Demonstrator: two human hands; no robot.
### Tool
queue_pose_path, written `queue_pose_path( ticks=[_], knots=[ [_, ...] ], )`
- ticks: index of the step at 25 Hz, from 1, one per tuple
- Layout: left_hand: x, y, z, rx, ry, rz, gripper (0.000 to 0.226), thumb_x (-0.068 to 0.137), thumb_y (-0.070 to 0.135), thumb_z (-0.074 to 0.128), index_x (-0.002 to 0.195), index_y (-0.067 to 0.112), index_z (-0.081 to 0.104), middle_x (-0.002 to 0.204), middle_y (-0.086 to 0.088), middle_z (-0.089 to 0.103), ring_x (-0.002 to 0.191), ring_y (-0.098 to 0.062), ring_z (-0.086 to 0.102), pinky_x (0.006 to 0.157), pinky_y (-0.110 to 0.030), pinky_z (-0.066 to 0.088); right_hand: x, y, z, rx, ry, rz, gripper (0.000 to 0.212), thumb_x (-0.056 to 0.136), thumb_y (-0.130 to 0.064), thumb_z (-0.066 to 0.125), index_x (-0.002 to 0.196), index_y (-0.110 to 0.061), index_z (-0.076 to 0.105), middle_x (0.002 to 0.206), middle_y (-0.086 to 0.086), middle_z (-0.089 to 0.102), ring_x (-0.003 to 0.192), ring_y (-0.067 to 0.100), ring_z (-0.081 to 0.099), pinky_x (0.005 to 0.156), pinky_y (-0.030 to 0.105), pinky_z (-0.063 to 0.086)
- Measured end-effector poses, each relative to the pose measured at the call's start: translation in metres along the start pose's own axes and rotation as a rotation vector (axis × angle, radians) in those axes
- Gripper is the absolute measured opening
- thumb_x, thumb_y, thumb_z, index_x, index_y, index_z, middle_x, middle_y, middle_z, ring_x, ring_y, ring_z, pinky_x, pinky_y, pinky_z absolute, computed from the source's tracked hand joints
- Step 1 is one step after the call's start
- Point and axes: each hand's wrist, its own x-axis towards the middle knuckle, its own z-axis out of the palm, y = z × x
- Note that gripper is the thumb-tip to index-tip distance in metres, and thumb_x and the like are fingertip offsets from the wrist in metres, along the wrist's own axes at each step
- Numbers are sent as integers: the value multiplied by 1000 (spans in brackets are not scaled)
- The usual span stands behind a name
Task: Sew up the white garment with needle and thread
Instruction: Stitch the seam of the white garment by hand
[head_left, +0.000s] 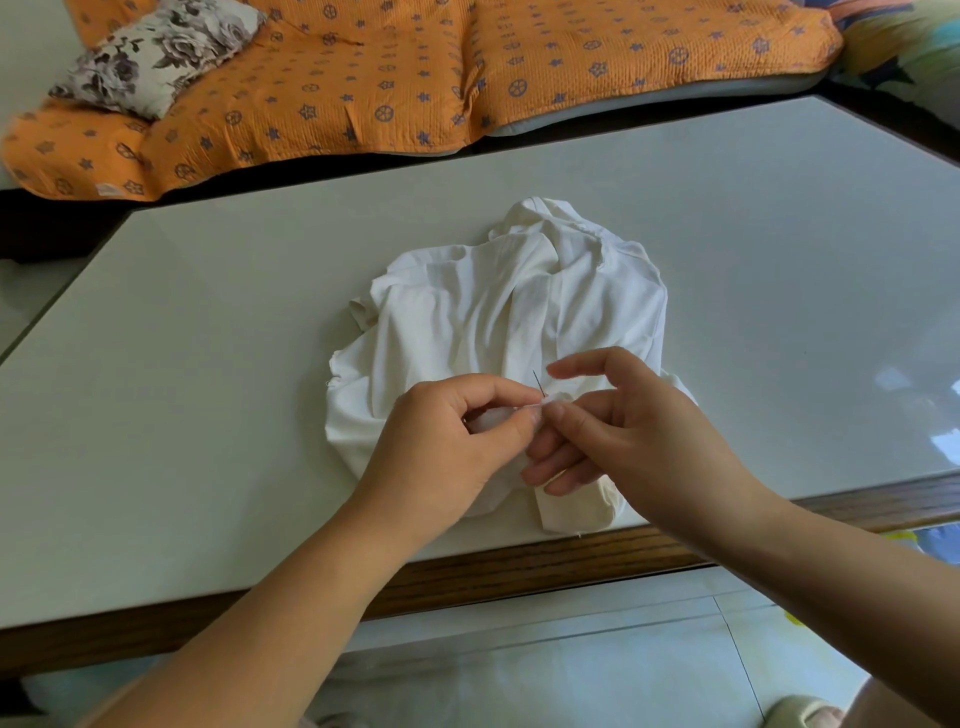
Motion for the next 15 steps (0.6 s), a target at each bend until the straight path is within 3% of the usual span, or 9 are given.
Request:
queue_pose_path(
  ticks=[6, 11, 15],
  knots=[
    [0, -3, 3, 117, 11, 37, 15, 84, 18, 73, 87, 32, 77, 84, 17, 72, 84, 3, 66, 73, -8, 48, 2, -1, 1, -63, 7, 14, 6, 99, -18, 56, 95, -16, 60, 71, 4, 74, 67, 18, 74, 60, 32, 61],
    [4, -2, -3, 3, -61, -138, 11, 85, 22, 73, 86, 31, 77, 87, 15, 75, 87, 1, 68, 80, -14, 52, 19, -12, -21, -266, 199, -44, 11, 91, -28, 67, 80, -25, 67, 68, -20, 68, 48, 3, 55, 48, 17, 42],
    [5, -1, -4, -130, -155, -284, 6, 84, 23, 74, 85, 26, 78, 90, 8, 76, 91, -5, 69, 85, -21, 52, 33, -22, -37, 380, 99, 136, 11, 100, -14, 52, 92, -7, 57, 89, 8, 76, 48, 12, 58, 41, 19, 44]
  ],
)
